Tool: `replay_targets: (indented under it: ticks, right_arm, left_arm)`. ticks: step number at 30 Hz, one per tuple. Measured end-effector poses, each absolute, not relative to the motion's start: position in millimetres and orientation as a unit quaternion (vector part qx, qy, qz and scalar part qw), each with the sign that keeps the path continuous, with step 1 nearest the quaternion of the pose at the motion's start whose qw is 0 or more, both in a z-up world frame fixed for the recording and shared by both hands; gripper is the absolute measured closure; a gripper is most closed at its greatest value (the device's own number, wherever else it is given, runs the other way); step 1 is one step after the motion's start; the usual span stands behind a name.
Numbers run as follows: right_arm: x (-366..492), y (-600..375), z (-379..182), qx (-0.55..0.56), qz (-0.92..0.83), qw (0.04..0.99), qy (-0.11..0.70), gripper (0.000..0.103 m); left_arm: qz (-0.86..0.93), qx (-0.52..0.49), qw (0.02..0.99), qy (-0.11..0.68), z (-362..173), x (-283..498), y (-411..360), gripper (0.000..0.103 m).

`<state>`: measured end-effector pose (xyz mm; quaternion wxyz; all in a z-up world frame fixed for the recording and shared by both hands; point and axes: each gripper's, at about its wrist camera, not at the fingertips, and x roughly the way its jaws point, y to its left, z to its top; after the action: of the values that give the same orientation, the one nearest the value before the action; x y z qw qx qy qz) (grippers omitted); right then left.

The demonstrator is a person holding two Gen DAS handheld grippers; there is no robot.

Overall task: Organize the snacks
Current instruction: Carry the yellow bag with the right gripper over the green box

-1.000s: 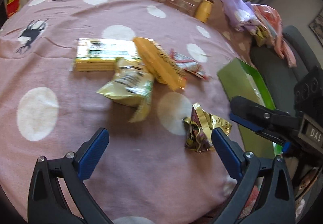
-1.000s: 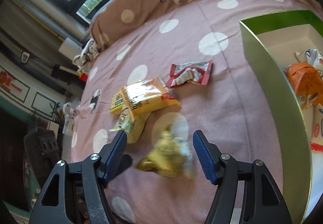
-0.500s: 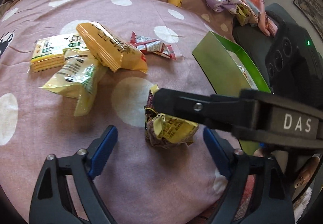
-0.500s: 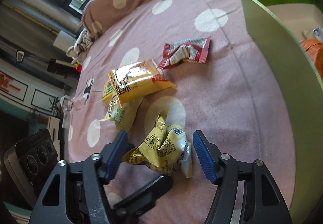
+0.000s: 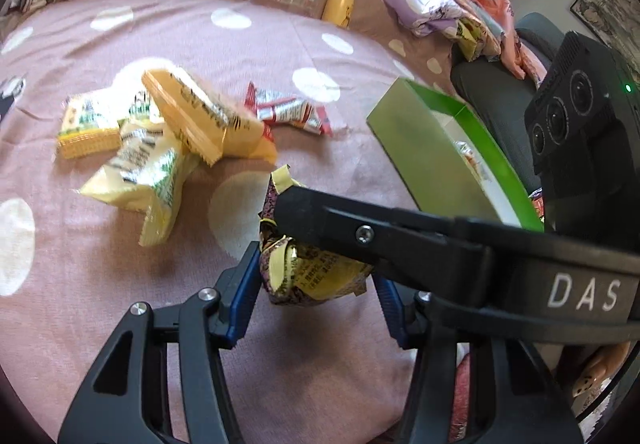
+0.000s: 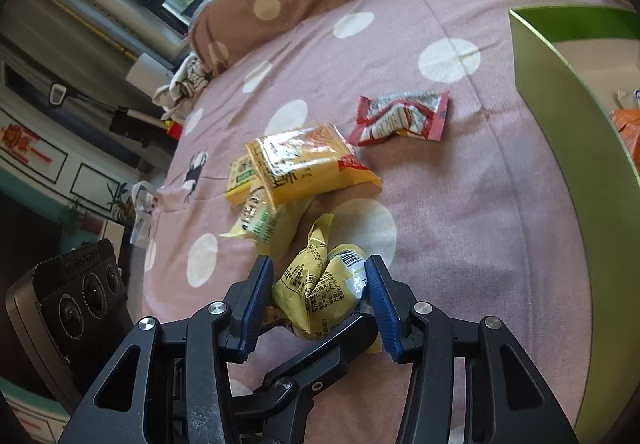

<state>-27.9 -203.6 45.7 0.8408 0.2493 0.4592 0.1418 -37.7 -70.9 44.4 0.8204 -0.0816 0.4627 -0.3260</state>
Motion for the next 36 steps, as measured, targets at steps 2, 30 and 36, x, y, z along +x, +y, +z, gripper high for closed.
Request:
replay_targets:
  ticks: [2,30,36]
  right_arm:
    - [-33,-205,57,0.244,0.142,0.850,0.444,0.052]
    - [-53,-300,164,0.259,0.123,0.918,0.275,0.052]
    - [-63,-334,156,0.288,0.089,0.916,0.265,0.052]
  left_arm:
    - [-0.328,-0.077,0.826,0.451,56,-39,-72,0.049]
    - [-0.389,0.002,0.857,0.337,171,-20,-166,0.050]
    - [-0.415,0.016,0.844,0.339,166,-23,-200,0.050]
